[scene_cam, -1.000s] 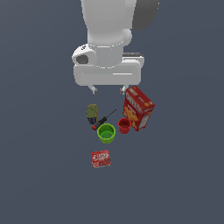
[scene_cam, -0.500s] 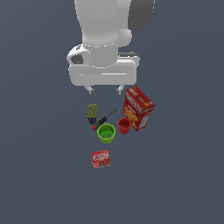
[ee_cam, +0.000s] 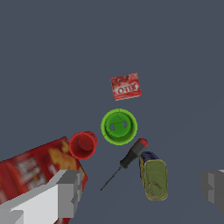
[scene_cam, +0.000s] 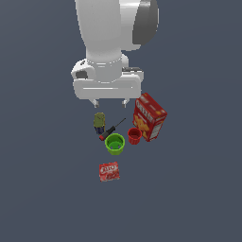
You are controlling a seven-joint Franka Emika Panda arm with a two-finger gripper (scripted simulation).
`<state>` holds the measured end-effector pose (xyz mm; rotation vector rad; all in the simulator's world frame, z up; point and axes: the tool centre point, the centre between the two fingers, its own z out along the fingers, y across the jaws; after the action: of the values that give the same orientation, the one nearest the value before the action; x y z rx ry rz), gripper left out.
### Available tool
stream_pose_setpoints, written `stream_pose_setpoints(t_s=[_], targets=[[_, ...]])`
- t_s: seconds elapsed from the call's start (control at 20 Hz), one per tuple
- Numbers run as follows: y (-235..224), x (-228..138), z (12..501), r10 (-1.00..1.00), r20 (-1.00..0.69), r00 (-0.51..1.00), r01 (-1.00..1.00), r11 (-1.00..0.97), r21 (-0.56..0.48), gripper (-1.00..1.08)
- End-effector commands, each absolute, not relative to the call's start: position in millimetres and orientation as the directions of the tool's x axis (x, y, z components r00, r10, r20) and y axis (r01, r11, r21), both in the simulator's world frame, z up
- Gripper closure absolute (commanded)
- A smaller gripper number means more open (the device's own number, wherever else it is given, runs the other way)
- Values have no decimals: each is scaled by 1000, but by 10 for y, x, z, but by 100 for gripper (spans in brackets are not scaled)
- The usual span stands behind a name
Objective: Pick up a designated object from a clutter of objects.
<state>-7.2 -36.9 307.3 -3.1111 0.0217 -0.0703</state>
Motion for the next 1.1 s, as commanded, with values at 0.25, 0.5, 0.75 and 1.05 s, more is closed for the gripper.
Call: stream_pose_setpoints(t_s=[0.25,0.5,0.75,1.05], targets=[[-616,-239,2522,-3,35,999,-2,-1000,-24,-92],[-827,-469,2038,9,26,1000,10,-1000,-17,-92],[-1004,-753,1611,21,16,1000,21,-1000,-10,-92],[-1132,-1037,1281,31,6,999,32,-999,-4,-92]])
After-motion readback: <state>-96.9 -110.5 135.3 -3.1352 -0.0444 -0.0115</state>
